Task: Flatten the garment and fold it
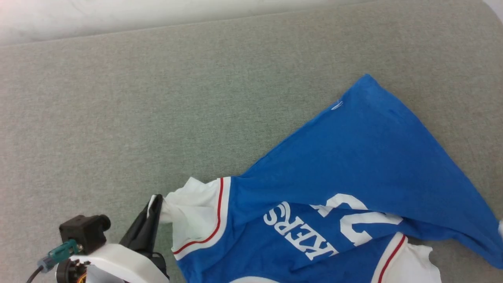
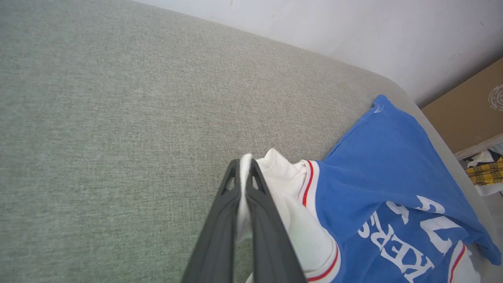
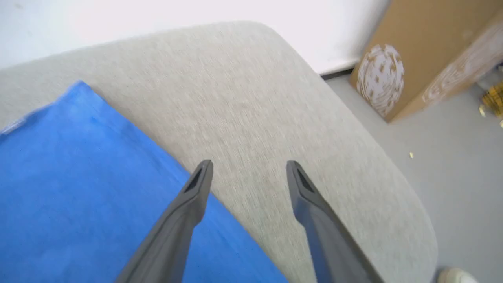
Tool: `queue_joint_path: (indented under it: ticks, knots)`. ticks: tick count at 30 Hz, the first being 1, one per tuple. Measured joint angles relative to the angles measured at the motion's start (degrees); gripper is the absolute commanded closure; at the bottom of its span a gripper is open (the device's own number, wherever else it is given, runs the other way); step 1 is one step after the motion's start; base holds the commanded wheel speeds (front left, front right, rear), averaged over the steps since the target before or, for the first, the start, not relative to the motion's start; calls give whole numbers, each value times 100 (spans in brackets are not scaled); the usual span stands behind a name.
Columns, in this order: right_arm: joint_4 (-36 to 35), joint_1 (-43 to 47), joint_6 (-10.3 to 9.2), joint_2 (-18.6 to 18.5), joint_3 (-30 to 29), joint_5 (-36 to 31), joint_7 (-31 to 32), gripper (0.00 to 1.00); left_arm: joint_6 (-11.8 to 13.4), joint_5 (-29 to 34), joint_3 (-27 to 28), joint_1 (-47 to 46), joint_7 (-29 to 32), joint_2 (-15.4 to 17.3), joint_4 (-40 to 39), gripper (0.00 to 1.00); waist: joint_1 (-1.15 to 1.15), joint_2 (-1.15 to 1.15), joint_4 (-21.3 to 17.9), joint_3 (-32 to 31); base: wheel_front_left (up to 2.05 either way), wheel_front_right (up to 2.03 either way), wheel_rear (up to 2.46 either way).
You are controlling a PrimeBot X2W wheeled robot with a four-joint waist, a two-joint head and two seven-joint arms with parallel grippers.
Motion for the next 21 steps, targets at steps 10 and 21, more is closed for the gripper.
queue_joint_path:
  ticks: [10,21]
  knots:
    - [-853,-1947,1,-1279,1763,428,1276,0,-101,58,-182,-308,-85,-105,0,100,1,0,251,351,0,0,0]
    - [825,-3229,0,-1906,2821,535,1935,0,-247,183,-511,-906,-85,-300,98,100,2,0,742,1002,0,0,0]
